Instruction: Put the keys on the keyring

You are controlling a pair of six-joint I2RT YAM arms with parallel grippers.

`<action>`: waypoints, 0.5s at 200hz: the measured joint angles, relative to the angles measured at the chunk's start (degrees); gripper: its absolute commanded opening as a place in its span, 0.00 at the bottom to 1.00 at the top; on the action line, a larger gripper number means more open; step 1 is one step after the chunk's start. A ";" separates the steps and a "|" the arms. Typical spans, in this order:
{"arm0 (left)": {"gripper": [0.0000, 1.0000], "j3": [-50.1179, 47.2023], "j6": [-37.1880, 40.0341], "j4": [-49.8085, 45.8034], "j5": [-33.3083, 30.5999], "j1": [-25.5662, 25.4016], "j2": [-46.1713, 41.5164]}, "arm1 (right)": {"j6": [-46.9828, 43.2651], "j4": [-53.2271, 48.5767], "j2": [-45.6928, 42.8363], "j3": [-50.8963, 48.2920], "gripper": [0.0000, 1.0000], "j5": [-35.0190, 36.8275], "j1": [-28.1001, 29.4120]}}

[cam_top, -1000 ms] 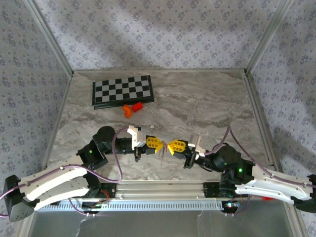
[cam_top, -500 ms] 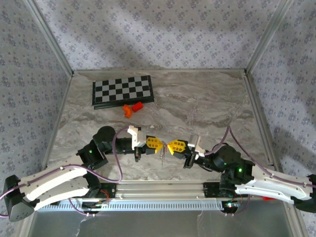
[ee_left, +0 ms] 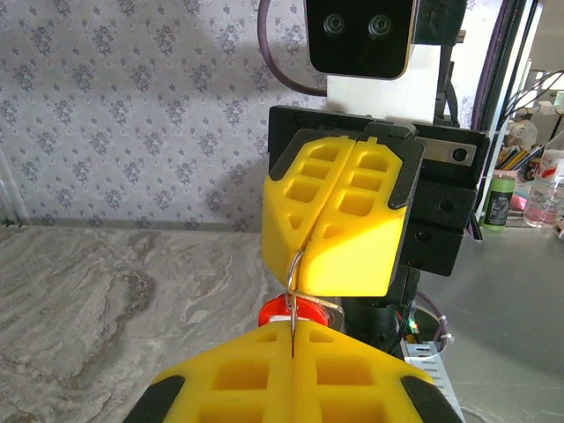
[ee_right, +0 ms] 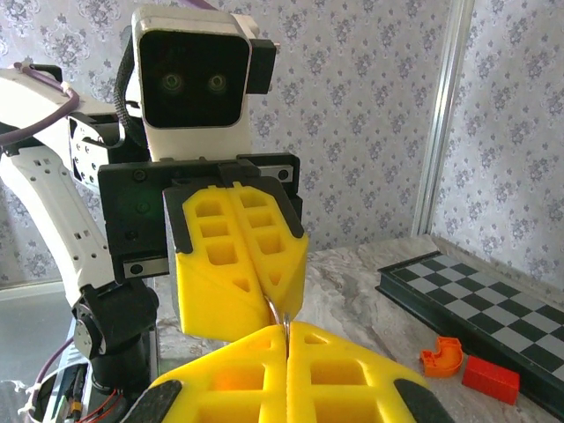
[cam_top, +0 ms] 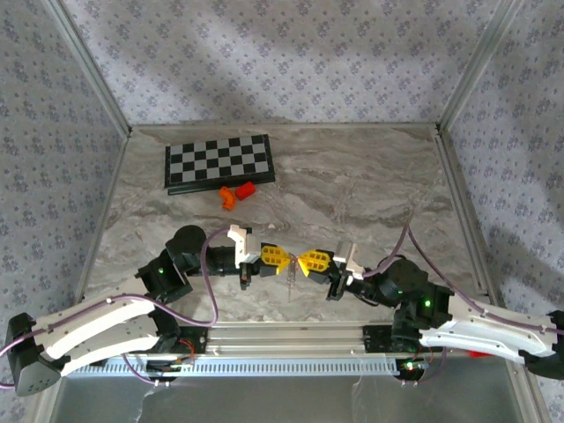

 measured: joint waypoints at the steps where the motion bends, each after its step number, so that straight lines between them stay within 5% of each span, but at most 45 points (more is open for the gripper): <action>1: 0.00 0.00 0.00 0.00 0.00 0.00 0.00 | 0.00 0.00 0.00 0.00 0.00 0.00 0.00; 100: 0.00 0.02 0.04 -1.05 -0.04 0.00 0.00 | 0.00 -0.07 -0.22 0.02 0.00 -0.02 0.11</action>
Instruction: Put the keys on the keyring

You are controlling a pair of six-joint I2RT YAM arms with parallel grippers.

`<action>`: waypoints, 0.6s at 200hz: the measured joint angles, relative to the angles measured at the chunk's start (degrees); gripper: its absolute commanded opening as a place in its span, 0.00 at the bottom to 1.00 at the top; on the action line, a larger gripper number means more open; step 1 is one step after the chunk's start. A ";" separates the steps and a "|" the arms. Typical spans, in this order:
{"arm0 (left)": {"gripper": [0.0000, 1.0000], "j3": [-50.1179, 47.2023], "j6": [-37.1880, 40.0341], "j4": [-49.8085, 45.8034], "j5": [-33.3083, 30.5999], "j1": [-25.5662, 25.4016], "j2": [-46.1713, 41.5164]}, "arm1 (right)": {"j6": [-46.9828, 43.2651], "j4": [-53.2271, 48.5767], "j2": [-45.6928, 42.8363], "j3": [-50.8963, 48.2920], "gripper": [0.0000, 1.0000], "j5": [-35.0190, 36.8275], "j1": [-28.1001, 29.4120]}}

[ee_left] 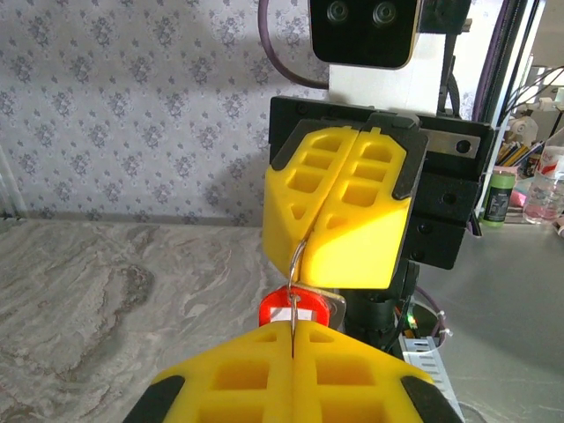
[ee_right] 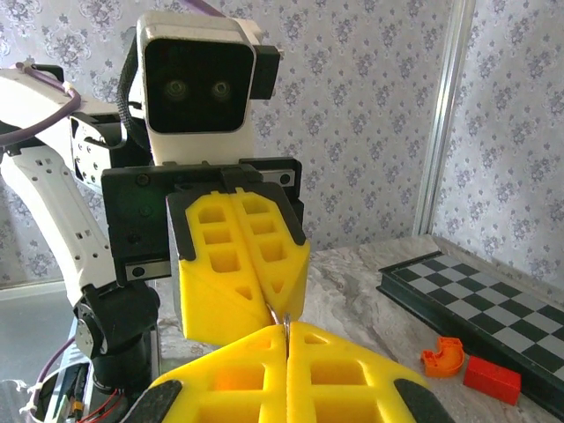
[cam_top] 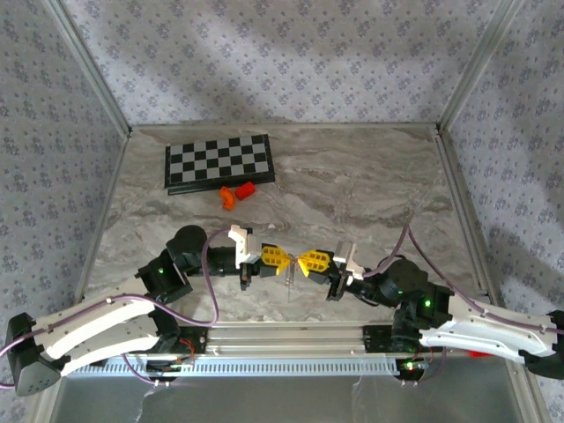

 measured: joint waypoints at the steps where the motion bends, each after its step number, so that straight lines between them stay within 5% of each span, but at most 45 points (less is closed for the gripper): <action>1: 0.00 -0.02 0.02 -0.02 0.00 0.00 0.00 | 0.00 0.00 0.00 0.00 0.00 0.00 0.00; 120: 0.00 -0.02 0.44 -0.31 -0.04 0.00 0.00 | 0.02 -1.81 0.70 0.11 0.00 0.00 0.00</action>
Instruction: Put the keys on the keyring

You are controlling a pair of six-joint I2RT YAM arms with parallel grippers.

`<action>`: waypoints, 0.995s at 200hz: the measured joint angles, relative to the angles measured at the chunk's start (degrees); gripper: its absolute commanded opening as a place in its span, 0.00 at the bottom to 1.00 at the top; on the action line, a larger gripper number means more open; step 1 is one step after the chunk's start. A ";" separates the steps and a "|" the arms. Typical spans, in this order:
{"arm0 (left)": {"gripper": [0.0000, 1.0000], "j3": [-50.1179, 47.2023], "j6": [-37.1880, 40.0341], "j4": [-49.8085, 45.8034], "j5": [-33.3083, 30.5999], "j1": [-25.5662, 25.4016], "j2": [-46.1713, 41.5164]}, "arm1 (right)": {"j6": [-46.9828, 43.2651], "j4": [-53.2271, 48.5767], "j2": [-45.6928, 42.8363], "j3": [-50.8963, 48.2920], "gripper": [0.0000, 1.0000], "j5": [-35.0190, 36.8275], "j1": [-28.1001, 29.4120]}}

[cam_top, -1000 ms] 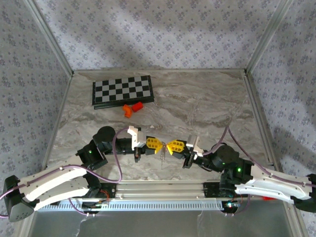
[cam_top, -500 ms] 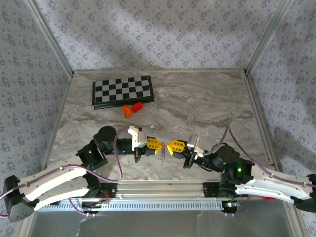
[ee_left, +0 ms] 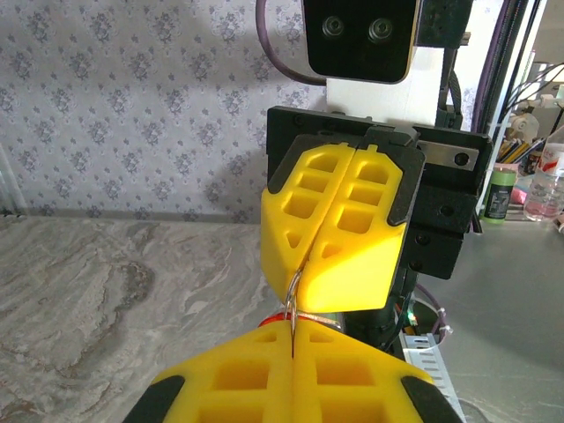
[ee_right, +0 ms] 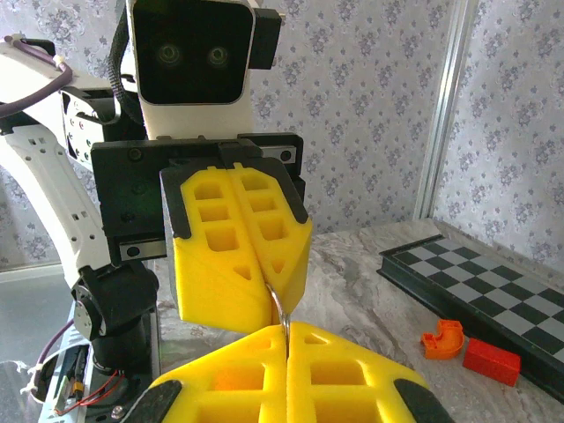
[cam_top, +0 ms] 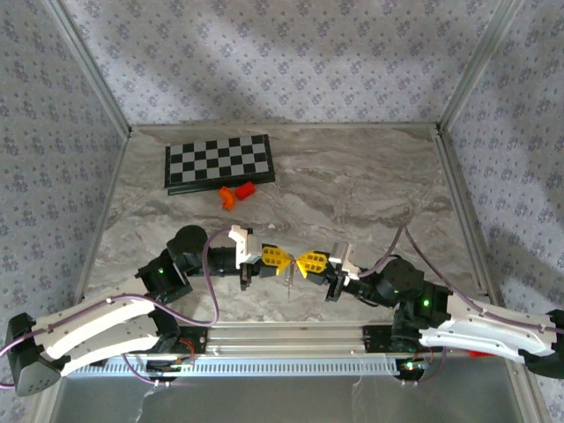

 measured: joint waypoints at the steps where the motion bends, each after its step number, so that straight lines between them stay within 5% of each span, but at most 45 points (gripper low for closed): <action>1: 0.00 0.00 -0.02 0.00 0.00 0.00 0.00 | 0.00 0.00 0.00 0.00 0.00 0.00 0.00; 136: 0.00 2.86 5.92 -9.84 -2.56 -0.02 -0.39 | 1.73 -6.43 -1.57 2.21 0.00 0.42 0.24; 199: 0.00 5.86 11.28 -16.65 -5.40 -1.42 -2.69 | 0.44 -6.71 1.18 2.58 0.00 5.07 5.70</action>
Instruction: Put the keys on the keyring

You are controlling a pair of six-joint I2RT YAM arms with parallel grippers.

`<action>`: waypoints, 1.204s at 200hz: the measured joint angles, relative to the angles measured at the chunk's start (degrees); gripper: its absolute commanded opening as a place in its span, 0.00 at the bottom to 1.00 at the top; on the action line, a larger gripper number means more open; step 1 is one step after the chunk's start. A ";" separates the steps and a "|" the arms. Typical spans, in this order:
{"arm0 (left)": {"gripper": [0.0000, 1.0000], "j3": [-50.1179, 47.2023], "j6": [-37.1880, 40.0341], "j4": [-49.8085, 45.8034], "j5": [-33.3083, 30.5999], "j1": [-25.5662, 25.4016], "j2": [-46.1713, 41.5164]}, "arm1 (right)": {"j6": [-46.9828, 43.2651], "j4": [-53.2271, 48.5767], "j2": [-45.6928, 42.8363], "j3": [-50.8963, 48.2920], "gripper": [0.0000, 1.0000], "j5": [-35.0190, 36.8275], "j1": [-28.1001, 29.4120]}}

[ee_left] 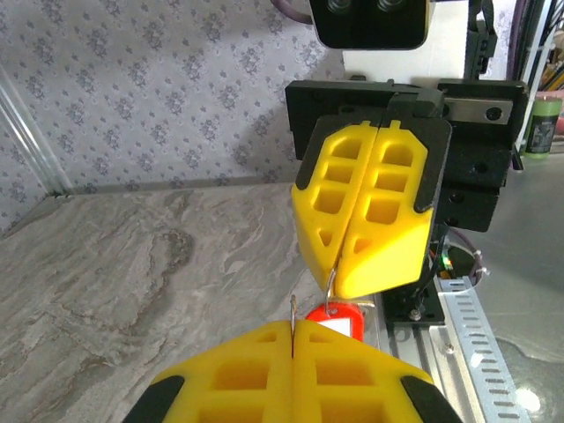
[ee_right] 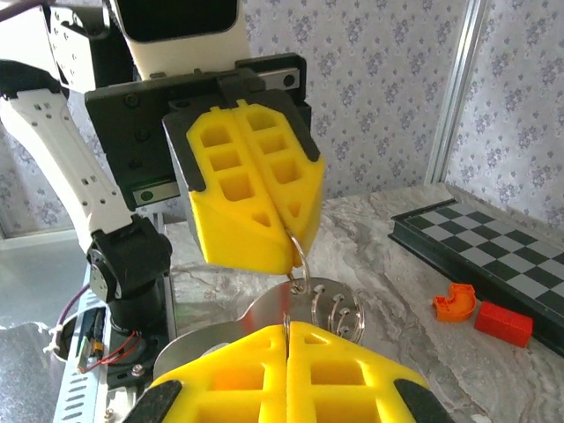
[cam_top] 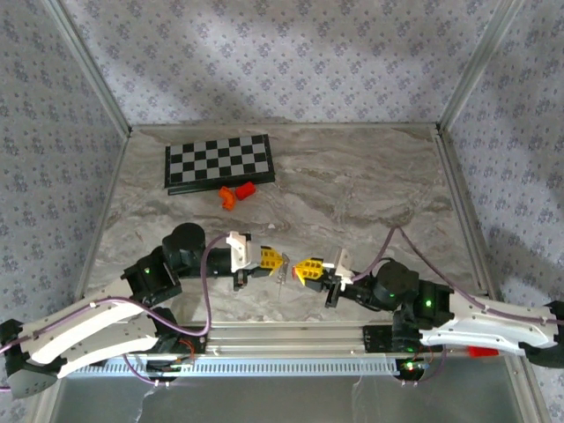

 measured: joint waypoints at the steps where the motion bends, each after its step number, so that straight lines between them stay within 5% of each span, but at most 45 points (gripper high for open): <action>1: 0.00 0.00 0.02 -0.04 -0.04 -0.04 0.00 | -0.04 0.09 0.07 0.00 0.00 0.09 0.13; 66: 0.00 0.02 1.84 -1.95 -2.56 -0.92 0.02 | -6.62 9.70 2.43 -0.79 0.00 9.77 8.35; 241: 0.00 0.02 1.81 -1.92 -2.97 -0.94 0.02 | -7.52 7.87 4.15 -0.74 0.00 15.67 8.41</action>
